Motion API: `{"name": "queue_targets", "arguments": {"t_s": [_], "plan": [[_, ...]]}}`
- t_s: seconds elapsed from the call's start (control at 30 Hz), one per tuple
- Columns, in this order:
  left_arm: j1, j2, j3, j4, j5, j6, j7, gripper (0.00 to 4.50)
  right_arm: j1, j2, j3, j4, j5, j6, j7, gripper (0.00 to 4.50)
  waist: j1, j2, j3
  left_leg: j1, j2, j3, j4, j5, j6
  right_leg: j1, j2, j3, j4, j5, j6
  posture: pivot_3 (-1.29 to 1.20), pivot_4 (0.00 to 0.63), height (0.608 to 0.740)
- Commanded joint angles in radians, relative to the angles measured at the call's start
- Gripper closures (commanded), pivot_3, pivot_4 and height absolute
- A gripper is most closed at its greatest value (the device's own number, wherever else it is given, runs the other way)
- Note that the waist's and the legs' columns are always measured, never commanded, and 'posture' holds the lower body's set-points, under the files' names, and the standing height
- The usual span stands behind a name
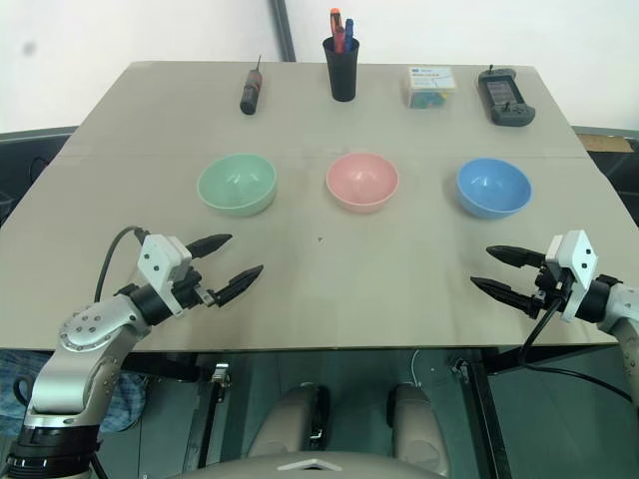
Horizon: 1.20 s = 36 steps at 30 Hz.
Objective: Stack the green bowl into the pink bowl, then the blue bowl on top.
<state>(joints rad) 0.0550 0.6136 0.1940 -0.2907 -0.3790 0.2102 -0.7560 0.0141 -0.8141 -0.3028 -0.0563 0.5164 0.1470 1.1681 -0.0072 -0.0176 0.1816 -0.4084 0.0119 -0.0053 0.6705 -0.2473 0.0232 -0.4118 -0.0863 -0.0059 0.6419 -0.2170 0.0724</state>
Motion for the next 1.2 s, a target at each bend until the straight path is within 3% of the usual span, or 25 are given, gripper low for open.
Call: {"name": "queue_targets", "arguments": {"t_s": [0.03,0.77,1.2], "plan": [[-0.018,-0.005,-0.001,-0.017,-0.006,-0.022,-0.005,0.00,-0.001,-0.012,-0.039,-0.010,0.008,-0.015,0.001,1.38,0.000,0.000,0.000,0.000,0.000,0.000,0.000,0.000,0.000,0.000,0.000,0.000,0.000,0.000,0.000,0.00,0.150,0.740],[-0.085,-0.039,-0.020,0.039,-0.022,-0.054,-0.067,0.00,-0.031,-0.027,0.001,-0.044,-0.058,0.032,-0.072,1.38,0.001,0.000,0.000,0.002,0.000,0.001,0.000,0.000,0.000,0.002,0.000,0.001,0.001,0.000,0.000,0.00,0.150,0.740],[-0.049,-0.075,0.044,-0.031,-0.145,0.045,-0.016,0.00,-0.288,-0.078,0.224,-0.092,-0.228,0.127,-0.126,1.38,-0.001,0.000,0.000,0.005,0.000,0.002,0.000,0.000,0.000,0.003,0.000,0.003,0.001,0.000,0.000,0.00,0.150,0.740]]}}
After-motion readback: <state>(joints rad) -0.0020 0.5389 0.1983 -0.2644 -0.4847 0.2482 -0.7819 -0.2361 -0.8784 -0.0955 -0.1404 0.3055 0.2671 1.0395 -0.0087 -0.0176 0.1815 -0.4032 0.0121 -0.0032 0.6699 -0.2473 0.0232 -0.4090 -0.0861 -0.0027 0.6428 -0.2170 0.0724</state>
